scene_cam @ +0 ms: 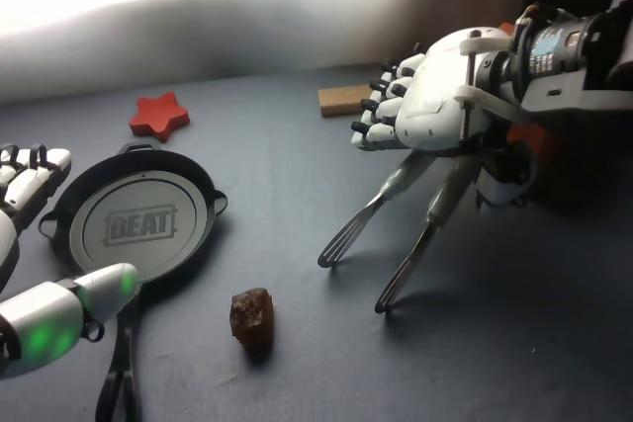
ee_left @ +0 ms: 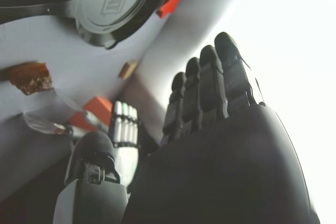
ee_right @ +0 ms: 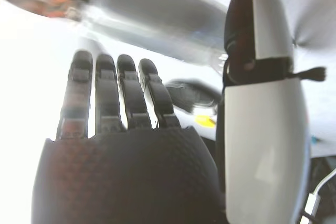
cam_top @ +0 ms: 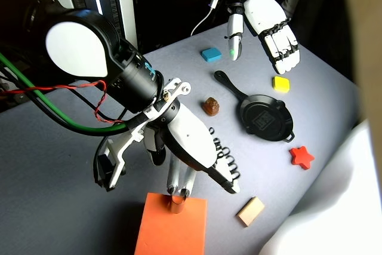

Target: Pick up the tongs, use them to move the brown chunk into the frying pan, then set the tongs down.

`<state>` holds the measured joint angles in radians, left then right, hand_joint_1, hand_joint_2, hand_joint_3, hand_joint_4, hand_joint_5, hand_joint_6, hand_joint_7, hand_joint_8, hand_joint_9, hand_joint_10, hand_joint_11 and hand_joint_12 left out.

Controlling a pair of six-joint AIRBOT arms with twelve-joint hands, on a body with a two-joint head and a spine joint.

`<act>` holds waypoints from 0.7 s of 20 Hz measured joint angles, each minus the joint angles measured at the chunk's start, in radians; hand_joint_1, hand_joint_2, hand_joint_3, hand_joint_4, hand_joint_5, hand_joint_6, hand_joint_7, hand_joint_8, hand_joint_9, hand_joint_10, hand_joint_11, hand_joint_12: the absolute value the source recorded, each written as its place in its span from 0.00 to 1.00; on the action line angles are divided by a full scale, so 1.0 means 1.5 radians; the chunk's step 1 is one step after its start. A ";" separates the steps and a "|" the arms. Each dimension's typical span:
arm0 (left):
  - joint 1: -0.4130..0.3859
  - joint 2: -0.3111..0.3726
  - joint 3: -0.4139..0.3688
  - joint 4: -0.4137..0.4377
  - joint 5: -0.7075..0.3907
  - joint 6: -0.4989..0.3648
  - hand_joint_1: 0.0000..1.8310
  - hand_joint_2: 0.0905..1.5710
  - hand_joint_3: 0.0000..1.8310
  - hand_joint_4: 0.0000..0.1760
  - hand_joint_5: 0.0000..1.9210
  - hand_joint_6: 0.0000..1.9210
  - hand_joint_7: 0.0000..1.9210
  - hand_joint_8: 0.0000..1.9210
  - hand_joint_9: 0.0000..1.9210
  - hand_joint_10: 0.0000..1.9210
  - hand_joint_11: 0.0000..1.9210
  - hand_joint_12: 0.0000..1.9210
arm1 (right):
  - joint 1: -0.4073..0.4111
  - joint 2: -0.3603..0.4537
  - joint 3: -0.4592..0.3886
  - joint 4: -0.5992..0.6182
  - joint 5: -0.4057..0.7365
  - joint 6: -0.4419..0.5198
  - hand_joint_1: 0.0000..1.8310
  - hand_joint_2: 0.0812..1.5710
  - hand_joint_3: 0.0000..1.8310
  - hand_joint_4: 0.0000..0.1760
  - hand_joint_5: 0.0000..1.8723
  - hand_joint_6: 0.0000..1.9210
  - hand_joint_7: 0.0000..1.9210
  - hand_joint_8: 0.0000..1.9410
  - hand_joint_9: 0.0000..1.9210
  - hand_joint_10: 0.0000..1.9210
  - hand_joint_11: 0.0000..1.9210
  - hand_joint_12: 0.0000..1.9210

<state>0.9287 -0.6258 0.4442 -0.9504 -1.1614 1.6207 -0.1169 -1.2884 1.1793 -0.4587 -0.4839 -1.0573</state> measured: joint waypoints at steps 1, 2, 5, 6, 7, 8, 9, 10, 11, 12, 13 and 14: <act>0.001 0.000 0.000 -0.001 0.001 0.000 0.00 0.74 0.00 0.00 0.03 0.00 0.05 0.00 0.04 0.00 0.00 0.20 | 0.000 -0.004 0.005 -0.001 0.001 0.004 0.55 0.58 0.00 0.00 0.00 0.00 0.00 0.00 0.00 0.00 0.00 0.00; 0.001 0.000 0.000 -0.003 0.000 -0.001 0.00 0.75 0.00 0.00 0.03 0.00 0.05 0.00 0.05 0.00 0.00 0.20 | 0.000 -0.009 0.012 -0.003 0.005 0.005 0.57 0.56 0.00 0.00 0.00 0.00 0.00 0.00 0.00 0.00 0.00 0.00; 0.002 0.000 0.000 -0.004 0.000 -0.002 0.00 0.74 0.00 0.00 0.03 0.00 0.05 0.00 0.04 0.00 0.00 0.18 | -0.012 -0.019 0.027 -0.004 0.011 0.008 0.57 0.57 0.00 0.00 0.00 0.00 0.00 0.00 0.00 0.00 0.00 0.00; 0.002 0.000 0.000 -0.004 -0.001 -0.002 0.00 0.74 0.00 0.01 0.04 0.00 0.05 0.00 0.05 0.00 0.00 0.19 | -0.017 -0.019 0.030 -0.002 0.013 0.008 0.56 0.57 0.00 0.00 0.00 0.00 0.00 0.00 0.00 0.00 0.00 0.00; 0.002 0.000 0.000 -0.005 -0.001 -0.002 0.00 0.74 0.00 0.02 0.04 0.00 0.06 0.00 0.05 0.00 0.00 0.21 | -0.021 -0.020 0.034 0.000 0.010 0.009 0.57 0.56 0.00 0.00 0.00 0.00 0.00 0.00 0.00 0.00 0.00 0.00; 0.002 0.000 0.000 -0.005 -0.001 -0.002 0.00 0.74 0.00 0.04 0.03 0.00 0.06 0.00 0.05 0.00 0.00 0.21 | -0.021 -0.021 0.038 0.001 0.009 0.009 0.57 0.56 0.00 0.00 0.00 0.00 0.00 0.00 0.00 0.00 0.00 0.00; 0.002 0.000 0.000 -0.005 -0.001 -0.002 0.00 0.74 0.00 0.04 0.03 0.00 0.06 0.00 0.05 0.00 0.00 0.21 | -0.023 -0.021 0.041 -0.002 0.012 0.009 0.57 0.56 0.00 0.00 0.00 0.00 0.00 0.00 0.00 0.00 0.00 0.00; 0.002 0.000 -0.002 -0.005 -0.002 -0.002 0.00 0.74 0.00 0.02 0.02 0.00 0.05 0.00 0.04 0.00 0.00 0.18 | -0.024 -0.022 0.049 -0.005 0.019 0.009 0.60 0.55 0.00 0.00 0.00 0.00 0.00 0.00 0.00 0.00 0.00 0.00; 0.002 0.000 -0.002 -0.005 -0.002 -0.002 0.00 0.74 0.00 0.02 0.02 0.00 0.05 0.00 0.04 0.00 0.00 0.18 | -0.024 -0.023 0.053 -0.004 0.021 0.009 0.59 0.55 0.00 0.00 0.00 0.00 0.00 0.00 0.00 0.00 0.00 0.00; 0.002 0.000 -0.002 -0.005 -0.002 -0.002 0.00 0.75 0.00 0.03 0.03 0.00 0.05 0.00 0.04 0.00 0.00 0.20 | -0.025 -0.025 0.055 -0.004 0.023 0.009 0.58 0.56 0.00 0.00 0.00 0.00 0.00 0.00 0.00 0.00 0.00 0.00; 0.001 0.000 -0.002 -0.005 -0.002 -0.002 0.00 0.74 0.00 0.01 0.03 0.00 0.06 0.00 0.05 0.00 0.00 0.21 | -0.029 -0.028 0.057 -0.005 0.028 0.009 0.57 0.55 0.00 0.00 0.00 0.00 0.00 0.00 0.00 0.00 0.00 0.00; 0.002 0.000 -0.002 -0.005 -0.002 -0.002 0.00 0.74 0.00 0.01 0.03 0.00 0.06 0.00 0.05 0.00 0.00 0.21 | -0.029 -0.029 0.059 -0.003 0.029 0.010 0.58 0.55 0.00 0.00 0.00 0.00 0.00 0.00 0.00 0.00 0.00 0.00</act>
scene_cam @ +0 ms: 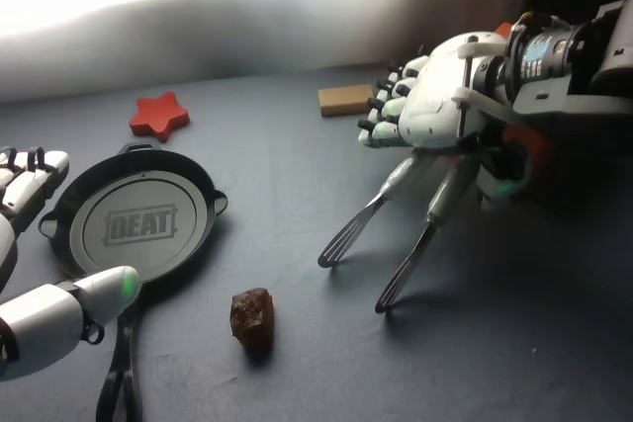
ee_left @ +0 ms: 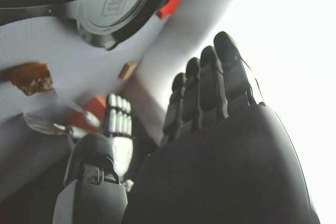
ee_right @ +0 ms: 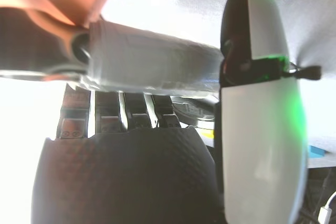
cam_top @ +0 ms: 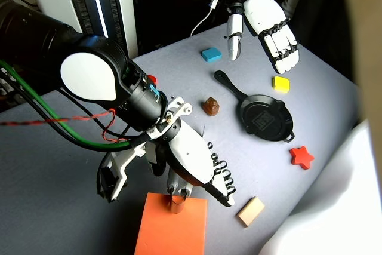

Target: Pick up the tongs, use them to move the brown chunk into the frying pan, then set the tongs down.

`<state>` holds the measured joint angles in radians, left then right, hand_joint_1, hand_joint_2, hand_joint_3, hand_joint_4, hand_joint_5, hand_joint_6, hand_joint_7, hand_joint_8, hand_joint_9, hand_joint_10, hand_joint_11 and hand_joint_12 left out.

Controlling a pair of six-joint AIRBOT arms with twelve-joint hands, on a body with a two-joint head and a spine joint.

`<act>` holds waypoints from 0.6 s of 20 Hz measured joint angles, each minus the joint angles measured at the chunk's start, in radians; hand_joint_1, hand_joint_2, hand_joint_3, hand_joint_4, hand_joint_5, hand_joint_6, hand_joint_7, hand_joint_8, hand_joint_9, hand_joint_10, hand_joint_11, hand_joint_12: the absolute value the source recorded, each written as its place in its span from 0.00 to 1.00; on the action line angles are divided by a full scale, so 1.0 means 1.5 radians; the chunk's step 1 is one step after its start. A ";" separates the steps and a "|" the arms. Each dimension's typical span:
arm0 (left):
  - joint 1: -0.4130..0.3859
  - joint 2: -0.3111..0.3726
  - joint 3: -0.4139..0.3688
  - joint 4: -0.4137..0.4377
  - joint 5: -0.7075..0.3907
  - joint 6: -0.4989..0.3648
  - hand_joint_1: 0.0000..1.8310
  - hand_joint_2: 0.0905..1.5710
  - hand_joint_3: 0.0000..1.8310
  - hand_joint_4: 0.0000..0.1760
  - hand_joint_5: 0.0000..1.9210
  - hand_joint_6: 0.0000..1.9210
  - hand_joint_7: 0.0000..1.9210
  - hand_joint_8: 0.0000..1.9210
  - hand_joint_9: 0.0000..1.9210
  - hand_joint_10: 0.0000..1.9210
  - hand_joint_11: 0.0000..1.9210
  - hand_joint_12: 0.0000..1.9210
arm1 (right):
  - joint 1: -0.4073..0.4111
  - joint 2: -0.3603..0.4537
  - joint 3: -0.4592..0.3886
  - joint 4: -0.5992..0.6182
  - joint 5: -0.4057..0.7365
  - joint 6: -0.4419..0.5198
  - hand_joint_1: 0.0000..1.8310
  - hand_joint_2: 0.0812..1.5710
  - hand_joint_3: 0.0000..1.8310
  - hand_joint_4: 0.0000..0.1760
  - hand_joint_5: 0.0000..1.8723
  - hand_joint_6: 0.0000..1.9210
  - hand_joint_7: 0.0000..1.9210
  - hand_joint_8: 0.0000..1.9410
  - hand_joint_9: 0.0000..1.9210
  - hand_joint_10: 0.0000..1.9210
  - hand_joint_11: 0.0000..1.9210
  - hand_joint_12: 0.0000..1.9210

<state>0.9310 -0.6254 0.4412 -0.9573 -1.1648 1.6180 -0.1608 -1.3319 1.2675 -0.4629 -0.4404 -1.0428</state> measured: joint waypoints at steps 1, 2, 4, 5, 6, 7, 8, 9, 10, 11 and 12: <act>0.000 0.000 0.000 0.000 0.000 0.000 0.00 0.74 0.00 0.02 0.03 0.00 0.05 0.00 0.05 0.00 0.00 0.21 | -0.005 0.000 0.000 -0.001 0.002 0.000 0.59 0.57 0.00 0.00 0.00 0.00 0.00 0.00 0.00 0.00 0.00 0.00; 0.000 0.000 0.000 -0.001 0.000 0.000 0.00 0.74 0.00 0.03 0.03 0.00 0.06 0.00 0.05 0.00 0.00 0.22 | -0.005 0.000 0.000 0.002 0.001 0.001 0.60 0.58 0.00 0.00 0.00 0.00 0.00 0.00 0.00 0.00 0.00 0.00; 0.000 0.000 0.000 0.000 -0.001 0.000 0.00 0.74 0.00 0.04 0.03 0.00 0.05 0.00 0.05 0.00 0.00 0.22 | -0.010 0.000 0.002 -0.001 0.006 0.004 0.58 0.59 0.00 0.00 0.00 0.00 0.00 0.00 0.00 0.00 0.00 0.00; 0.000 0.000 0.000 -0.001 0.000 0.000 0.00 0.75 0.00 0.05 0.03 0.00 0.06 0.00 0.06 0.00 0.00 0.23 | -0.010 0.000 0.002 -0.001 0.006 0.005 0.58 0.60 0.00 0.00 0.00 0.00 0.00 0.00 0.00 0.00 0.00 0.00; 0.000 0.000 0.000 -0.001 -0.001 0.000 0.00 0.75 0.00 0.04 0.03 0.00 0.06 0.00 0.05 0.00 0.00 0.22 | -0.010 0.000 0.002 -0.001 0.007 0.005 0.58 0.60 0.00 0.00 0.00 0.00 0.00 0.00 0.00 0.00 0.00 0.00; 0.000 0.000 0.000 -0.001 -0.001 0.000 0.00 0.75 0.00 0.03 0.03 0.00 0.05 0.00 0.05 0.00 0.00 0.20 | -0.011 -0.002 0.003 -0.001 0.007 0.006 0.58 0.60 0.00 0.00 0.00 0.00 0.00 0.00 0.00 0.00 0.00 0.00; 0.000 0.000 0.000 -0.001 -0.002 0.000 0.00 0.75 0.00 0.02 0.04 0.00 0.06 0.00 0.05 0.00 0.00 0.21 | -0.012 -0.003 0.003 -0.002 0.008 0.007 0.58 0.63 0.00 0.00 0.00 0.00 0.00 0.00 0.00 0.00 0.00 0.00; 0.000 0.000 0.000 -0.001 -0.002 0.000 0.00 0.74 0.00 0.06 0.04 0.00 0.06 0.00 0.06 0.00 0.00 0.23 | -0.014 -0.003 0.002 -0.001 0.008 0.008 0.60 0.64 0.00 0.00 0.00 0.00 0.00 0.00 0.00 0.00 0.00 0.00; 0.000 0.000 0.000 -0.001 -0.002 0.000 0.00 0.74 0.00 0.06 0.03 0.00 0.05 0.00 0.05 0.00 0.00 0.22 | -0.014 -0.005 0.002 -0.001 0.009 0.009 0.58 0.66 0.00 0.00 0.02 0.01 0.01 0.00 0.00 0.00 0.00 0.00; 0.000 0.000 0.000 -0.001 -0.002 0.000 0.00 0.74 0.00 0.06 0.03 0.00 0.05 0.00 0.05 0.00 0.00 0.22 | -0.014 -0.005 0.002 -0.001 0.009 0.010 0.55 0.67 0.00 0.00 0.03 0.01 0.02 0.01 0.00 0.00 0.00 0.00; 0.000 0.000 0.000 -0.001 -0.002 0.000 0.00 0.74 0.00 0.04 0.03 0.00 0.05 0.00 0.05 0.00 0.00 0.22 | -0.014 -0.005 0.002 -0.001 0.009 0.010 0.59 0.70 0.01 0.00 0.05 0.02 0.04 0.02 0.02 0.01 0.00 0.00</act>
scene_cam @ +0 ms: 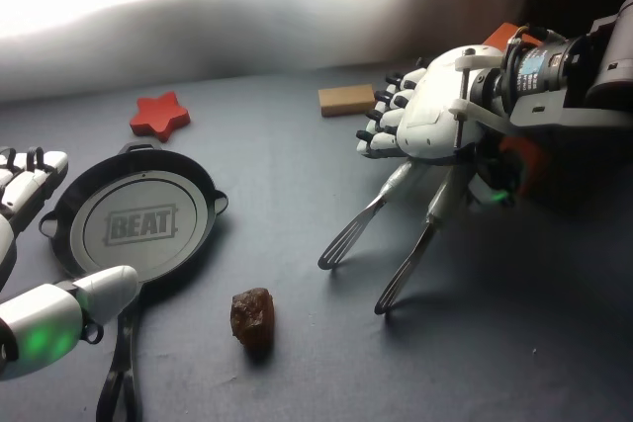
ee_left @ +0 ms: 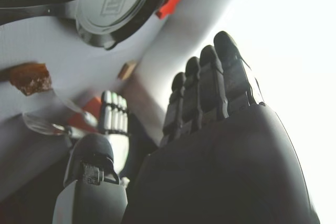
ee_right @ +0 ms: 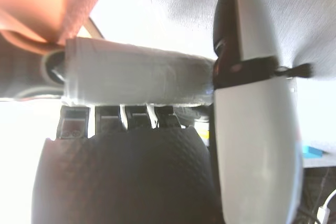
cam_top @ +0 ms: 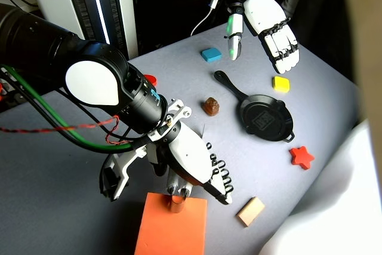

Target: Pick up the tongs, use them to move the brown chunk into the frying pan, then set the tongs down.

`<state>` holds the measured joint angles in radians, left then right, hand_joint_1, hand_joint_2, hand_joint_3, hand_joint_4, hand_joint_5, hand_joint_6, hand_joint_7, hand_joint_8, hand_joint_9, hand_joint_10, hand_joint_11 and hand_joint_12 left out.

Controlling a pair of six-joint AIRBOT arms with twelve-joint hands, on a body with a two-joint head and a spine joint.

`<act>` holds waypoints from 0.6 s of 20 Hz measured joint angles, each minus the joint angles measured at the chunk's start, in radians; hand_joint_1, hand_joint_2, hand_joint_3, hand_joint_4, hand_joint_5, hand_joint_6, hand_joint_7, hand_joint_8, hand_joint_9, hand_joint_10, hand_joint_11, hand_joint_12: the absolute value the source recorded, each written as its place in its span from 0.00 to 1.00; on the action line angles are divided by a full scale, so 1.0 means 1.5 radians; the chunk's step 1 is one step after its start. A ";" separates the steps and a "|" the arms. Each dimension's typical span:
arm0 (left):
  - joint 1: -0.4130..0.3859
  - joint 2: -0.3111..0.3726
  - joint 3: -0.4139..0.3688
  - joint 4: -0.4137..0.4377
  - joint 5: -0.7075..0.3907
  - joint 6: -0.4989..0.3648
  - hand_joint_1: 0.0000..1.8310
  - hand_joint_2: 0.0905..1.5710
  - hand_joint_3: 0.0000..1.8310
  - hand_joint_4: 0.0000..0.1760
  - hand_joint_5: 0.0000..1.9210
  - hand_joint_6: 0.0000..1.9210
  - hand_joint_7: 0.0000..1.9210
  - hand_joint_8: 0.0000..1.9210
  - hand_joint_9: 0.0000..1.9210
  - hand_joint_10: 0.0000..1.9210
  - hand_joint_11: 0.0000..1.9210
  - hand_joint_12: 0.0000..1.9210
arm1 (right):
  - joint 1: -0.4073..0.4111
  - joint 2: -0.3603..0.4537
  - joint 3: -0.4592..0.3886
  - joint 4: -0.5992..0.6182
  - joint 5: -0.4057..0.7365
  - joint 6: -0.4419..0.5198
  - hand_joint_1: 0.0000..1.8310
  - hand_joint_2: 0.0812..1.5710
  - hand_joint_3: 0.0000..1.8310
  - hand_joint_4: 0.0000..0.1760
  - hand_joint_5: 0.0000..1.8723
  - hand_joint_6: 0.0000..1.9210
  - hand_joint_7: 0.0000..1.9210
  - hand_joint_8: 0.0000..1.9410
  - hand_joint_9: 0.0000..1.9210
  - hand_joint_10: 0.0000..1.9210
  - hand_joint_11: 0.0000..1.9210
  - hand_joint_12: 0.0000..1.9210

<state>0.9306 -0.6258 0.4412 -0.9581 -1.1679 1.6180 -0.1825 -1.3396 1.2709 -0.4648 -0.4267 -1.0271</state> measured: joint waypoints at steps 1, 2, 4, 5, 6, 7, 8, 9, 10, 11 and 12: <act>0.000 0.000 0.000 0.000 0.000 0.000 0.00 0.74 0.00 0.03 0.02 0.00 0.05 0.00 0.05 0.00 0.00 0.22 | -0.002 0.000 0.000 0.000 0.002 0.000 0.63 0.71 0.02 0.00 0.06 0.03 0.07 0.02 0.04 0.02 0.00 0.00; 0.000 0.000 0.000 0.000 0.000 0.000 0.00 0.75 0.00 0.03 0.03 0.00 0.05 0.00 0.05 0.00 0.00 0.22 | -0.002 0.000 0.000 0.001 0.002 0.002 0.66 0.70 0.07 0.00 0.10 0.03 0.11 0.01 0.08 0.03 0.00 0.08; 0.000 0.000 0.000 0.000 0.000 0.000 0.00 0.74 0.00 0.04 0.03 0.00 0.05 0.00 0.06 0.00 0.00 0.22 | -0.002 0.000 0.000 0.003 0.002 0.002 0.65 0.58 0.22 0.00 0.15 0.04 0.18 0.01 0.13 0.09 0.00 0.38; 0.000 0.000 0.000 0.000 0.000 0.000 0.00 0.74 0.00 0.05 0.03 0.00 0.05 0.00 0.06 0.00 0.00 0.22 | -0.002 0.000 0.000 0.003 0.002 0.002 0.67 0.53 0.28 0.00 0.19 0.06 0.22 0.01 0.16 0.14 0.00 0.57; 0.000 0.000 0.000 0.000 0.000 0.000 0.00 0.75 0.00 0.05 0.03 0.00 0.05 0.00 0.06 0.00 0.00 0.22 | -0.002 0.000 0.000 0.002 0.002 0.002 0.67 0.50 0.31 0.00 0.22 0.09 0.26 0.01 0.17 0.20 0.00 0.67; 0.000 0.000 0.000 0.000 0.000 0.000 0.00 0.75 0.00 0.03 0.04 0.00 0.06 0.00 0.06 0.00 0.00 0.23 | -0.002 0.000 0.000 0.002 0.002 0.002 0.67 0.49 0.32 0.00 0.26 0.11 0.29 0.03 0.20 0.23 0.00 0.74; 0.000 0.000 0.000 0.000 0.000 0.000 0.00 0.75 0.00 0.01 0.04 0.00 0.06 0.00 0.07 0.00 0.00 0.24 | -0.002 0.000 0.000 0.002 0.003 0.002 0.67 0.48 0.32 0.00 0.28 0.13 0.32 0.02 0.21 0.27 0.00 0.78; 0.000 0.000 0.000 0.000 0.000 0.000 0.00 0.74 0.00 0.04 0.04 0.00 0.05 0.00 0.06 0.00 0.00 0.22 | -0.002 0.000 0.000 0.002 0.003 0.002 0.67 0.47 0.30 0.00 0.30 0.16 0.36 0.03 0.23 0.33 0.00 0.83; 0.000 0.000 0.000 0.000 0.000 0.000 0.00 0.74 0.00 0.05 0.03 0.00 0.05 0.00 0.05 0.00 0.00 0.21 | -0.002 0.000 0.000 0.002 0.003 0.002 0.67 0.47 0.29 0.00 0.32 0.19 0.39 0.04 0.25 0.37 0.03 0.84; 0.001 0.000 0.000 0.000 0.000 0.000 0.00 0.74 0.00 0.07 0.03 0.00 0.05 0.00 0.06 0.00 0.00 0.23 | -0.002 0.000 0.000 0.003 0.003 0.002 0.67 0.48 0.28 0.00 0.35 0.21 0.42 0.05 0.27 0.39 0.08 0.84; 0.001 0.000 0.000 0.000 0.000 0.000 0.00 0.74 0.00 0.07 0.04 0.00 0.06 0.00 0.06 0.00 0.00 0.25 | -0.002 0.000 0.000 0.003 0.003 0.002 0.66 0.50 0.25 0.00 0.36 0.22 0.43 0.06 0.29 0.39 0.10 0.83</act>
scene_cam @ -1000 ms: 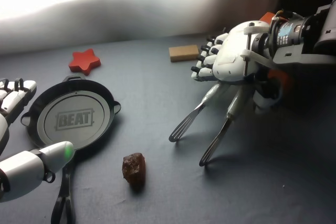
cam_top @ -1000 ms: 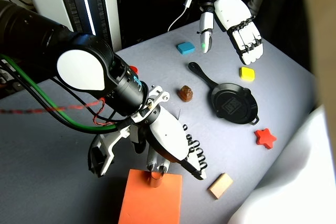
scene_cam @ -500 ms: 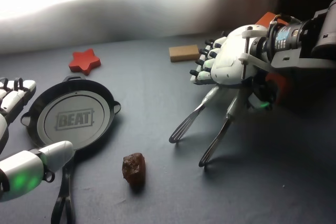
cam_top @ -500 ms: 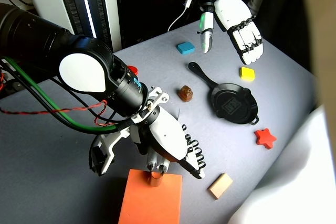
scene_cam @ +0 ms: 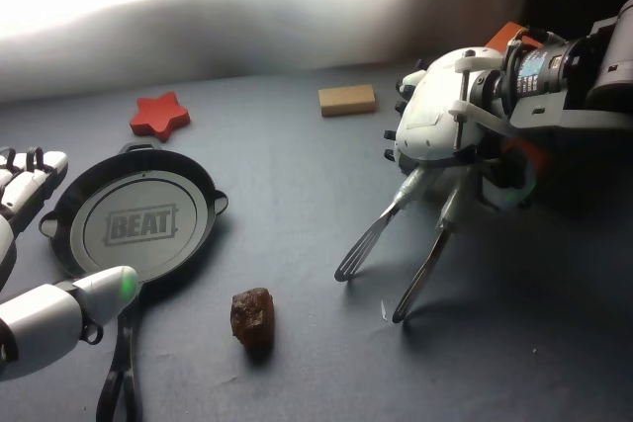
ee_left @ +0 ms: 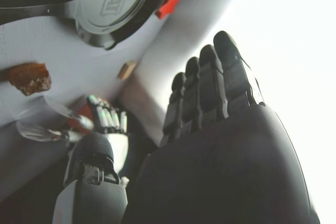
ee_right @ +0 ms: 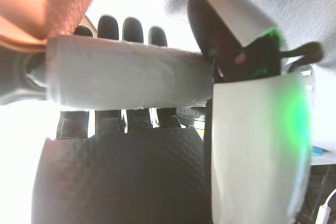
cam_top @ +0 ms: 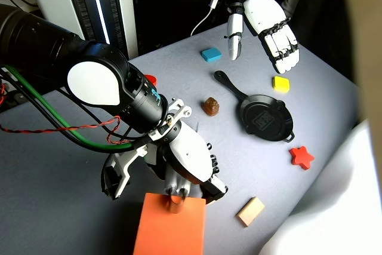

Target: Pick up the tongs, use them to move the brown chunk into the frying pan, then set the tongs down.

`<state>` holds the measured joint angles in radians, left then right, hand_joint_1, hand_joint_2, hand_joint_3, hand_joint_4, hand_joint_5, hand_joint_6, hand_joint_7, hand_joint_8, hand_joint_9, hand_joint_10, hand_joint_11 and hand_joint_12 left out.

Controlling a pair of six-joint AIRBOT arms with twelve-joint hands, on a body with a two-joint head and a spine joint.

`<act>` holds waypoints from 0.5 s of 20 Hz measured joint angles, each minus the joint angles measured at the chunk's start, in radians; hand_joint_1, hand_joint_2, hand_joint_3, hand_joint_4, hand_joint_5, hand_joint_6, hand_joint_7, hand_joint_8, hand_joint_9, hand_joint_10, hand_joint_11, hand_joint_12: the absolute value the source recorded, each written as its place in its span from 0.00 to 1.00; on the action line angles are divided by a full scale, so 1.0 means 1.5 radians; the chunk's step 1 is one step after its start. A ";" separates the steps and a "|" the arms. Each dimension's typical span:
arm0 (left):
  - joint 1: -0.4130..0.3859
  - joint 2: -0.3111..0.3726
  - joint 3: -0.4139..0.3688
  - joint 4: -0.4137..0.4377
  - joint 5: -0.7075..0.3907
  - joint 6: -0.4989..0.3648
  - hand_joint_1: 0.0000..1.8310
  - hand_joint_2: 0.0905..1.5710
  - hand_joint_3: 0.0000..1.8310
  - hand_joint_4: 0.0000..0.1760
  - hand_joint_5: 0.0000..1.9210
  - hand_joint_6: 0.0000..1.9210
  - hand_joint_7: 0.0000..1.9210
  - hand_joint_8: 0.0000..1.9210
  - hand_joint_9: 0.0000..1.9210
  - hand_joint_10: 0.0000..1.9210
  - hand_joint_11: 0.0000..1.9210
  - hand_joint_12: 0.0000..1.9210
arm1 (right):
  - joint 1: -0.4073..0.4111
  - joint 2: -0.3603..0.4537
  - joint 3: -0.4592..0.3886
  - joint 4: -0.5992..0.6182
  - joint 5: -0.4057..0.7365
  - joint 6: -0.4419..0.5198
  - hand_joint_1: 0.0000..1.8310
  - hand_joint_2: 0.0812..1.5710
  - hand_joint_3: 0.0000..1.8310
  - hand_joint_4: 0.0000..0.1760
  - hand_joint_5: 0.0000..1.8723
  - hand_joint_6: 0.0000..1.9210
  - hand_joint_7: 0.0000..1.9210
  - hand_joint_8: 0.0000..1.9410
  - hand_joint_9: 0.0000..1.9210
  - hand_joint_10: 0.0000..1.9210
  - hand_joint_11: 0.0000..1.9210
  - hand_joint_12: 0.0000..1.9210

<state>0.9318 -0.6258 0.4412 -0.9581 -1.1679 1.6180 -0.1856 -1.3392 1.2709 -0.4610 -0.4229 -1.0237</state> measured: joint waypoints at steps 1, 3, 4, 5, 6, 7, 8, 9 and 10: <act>0.000 0.000 0.000 0.000 0.000 0.000 0.00 0.75 0.00 0.07 0.04 0.00 0.06 0.00 0.06 0.00 0.00 0.26 | 0.001 0.001 0.000 0.001 0.001 0.000 0.65 0.52 0.24 0.00 0.38 0.22 0.45 0.07 0.32 0.40 0.14 0.82; 0.000 0.000 0.000 0.000 0.000 0.000 0.00 0.75 0.00 0.06 0.04 0.00 0.05 0.00 0.06 0.00 0.00 0.24 | 0.011 0.007 0.000 0.003 -0.006 0.001 0.62 0.58 0.19 0.00 0.41 0.21 0.48 0.07 0.34 0.39 0.17 0.83; 0.000 0.000 0.000 0.000 0.000 0.000 0.00 0.75 0.00 0.06 0.03 0.00 0.05 0.00 0.05 0.00 0.00 0.22 | 0.018 0.012 -0.004 0.001 -0.007 0.001 0.62 0.59 0.19 0.00 0.42 0.21 0.49 0.07 0.36 0.40 0.18 0.83; 0.000 0.000 0.000 0.000 0.000 0.000 0.00 0.75 0.00 0.07 0.03 0.00 0.05 0.00 0.06 0.00 0.00 0.22 | 0.028 0.018 -0.011 -0.002 -0.007 0.000 0.62 0.60 0.18 0.00 0.43 0.21 0.50 0.07 0.36 0.40 0.19 0.83; 0.000 0.000 0.000 0.000 0.000 0.000 0.00 0.75 0.00 0.07 0.04 0.00 0.06 0.00 0.06 0.00 0.00 0.23 | 0.036 0.025 -0.018 -0.003 -0.008 0.000 0.63 0.60 0.18 0.00 0.43 0.21 0.50 0.08 0.36 0.40 0.20 0.82; 0.000 0.000 0.000 0.000 0.000 0.000 0.00 0.75 0.00 0.06 0.04 0.00 0.06 0.00 0.06 0.00 0.00 0.22 | 0.047 0.032 -0.032 -0.003 -0.007 0.001 0.61 0.72 0.06 0.00 0.42 0.57 0.51 0.08 0.37 0.41 0.20 0.83; 0.000 0.000 0.000 0.000 0.000 0.000 0.00 0.75 0.00 0.05 0.04 0.00 0.07 0.00 0.06 0.00 0.00 0.24 | 0.052 0.036 -0.042 -0.003 -0.009 0.002 0.60 0.75 0.02 0.00 0.41 0.65 0.52 0.09 0.37 0.42 0.22 0.83; 0.000 0.000 0.000 0.000 0.000 0.000 0.00 0.75 0.00 0.04 0.05 0.00 0.07 0.00 0.06 0.00 0.00 0.26 | 0.058 0.040 -0.054 -0.002 -0.011 0.019 0.60 0.76 0.01 0.00 0.41 0.66 0.53 0.10 0.38 0.43 0.22 0.83; 0.000 0.000 0.000 0.000 -0.001 0.000 0.00 0.76 0.00 0.02 0.05 0.00 0.07 0.00 0.06 0.00 0.00 0.25 | 0.065 0.045 -0.066 -0.001 -0.018 0.041 0.60 0.77 0.00 0.00 0.41 0.68 0.54 0.10 0.39 0.43 0.23 0.83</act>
<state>0.9318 -0.6258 0.4412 -0.9581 -1.1687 1.6180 -0.0887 -1.2724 1.1713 -0.4629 -0.4492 -0.9627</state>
